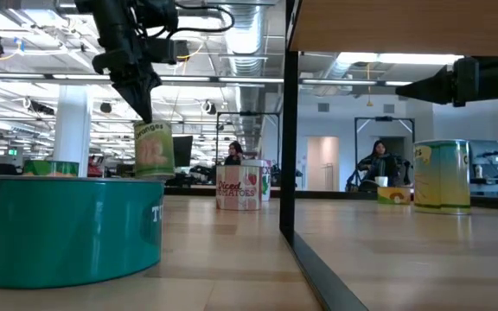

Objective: Pick and place cans onto a shelf
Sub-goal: Put the canned oranges on the shelf

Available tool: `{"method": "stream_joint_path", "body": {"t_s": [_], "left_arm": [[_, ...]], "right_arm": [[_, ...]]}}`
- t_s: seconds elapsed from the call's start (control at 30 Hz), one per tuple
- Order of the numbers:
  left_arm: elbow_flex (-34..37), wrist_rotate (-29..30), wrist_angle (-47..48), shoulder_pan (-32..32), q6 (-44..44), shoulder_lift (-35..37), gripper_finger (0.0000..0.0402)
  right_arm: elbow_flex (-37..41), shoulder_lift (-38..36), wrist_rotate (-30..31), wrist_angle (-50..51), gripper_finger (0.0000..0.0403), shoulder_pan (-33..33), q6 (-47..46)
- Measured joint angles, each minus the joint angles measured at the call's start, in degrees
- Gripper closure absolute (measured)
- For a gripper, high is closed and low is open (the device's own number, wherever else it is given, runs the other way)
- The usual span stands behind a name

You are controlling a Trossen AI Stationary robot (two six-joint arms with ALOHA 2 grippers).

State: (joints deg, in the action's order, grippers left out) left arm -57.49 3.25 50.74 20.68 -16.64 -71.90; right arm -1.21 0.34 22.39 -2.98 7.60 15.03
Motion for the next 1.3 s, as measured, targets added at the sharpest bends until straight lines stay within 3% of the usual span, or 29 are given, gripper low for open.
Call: {"method": "stream_joint_path", "body": {"t_s": [0.37,0.8,1.3], "left_arm": [[-1.88,0.79,-4.4,-5.76,-3.56,0.28,0.0401],[-16.66,-2.84,-7.49,-12.97,-8.06,-0.54,0.0401],[-32.03,-6.55,-13.49,-29.67,-7.78,-15.98,0.0401]], "right_arm": [[0.0,0.0,0.0,0.02,0.0374,-0.02,-0.02],[0.0,0.0,0.02,0.0,0.0373,-0.01,-0.02],[-0.01,0.01,0.0,0.08,0.0374,-0.02,0.0]]}}
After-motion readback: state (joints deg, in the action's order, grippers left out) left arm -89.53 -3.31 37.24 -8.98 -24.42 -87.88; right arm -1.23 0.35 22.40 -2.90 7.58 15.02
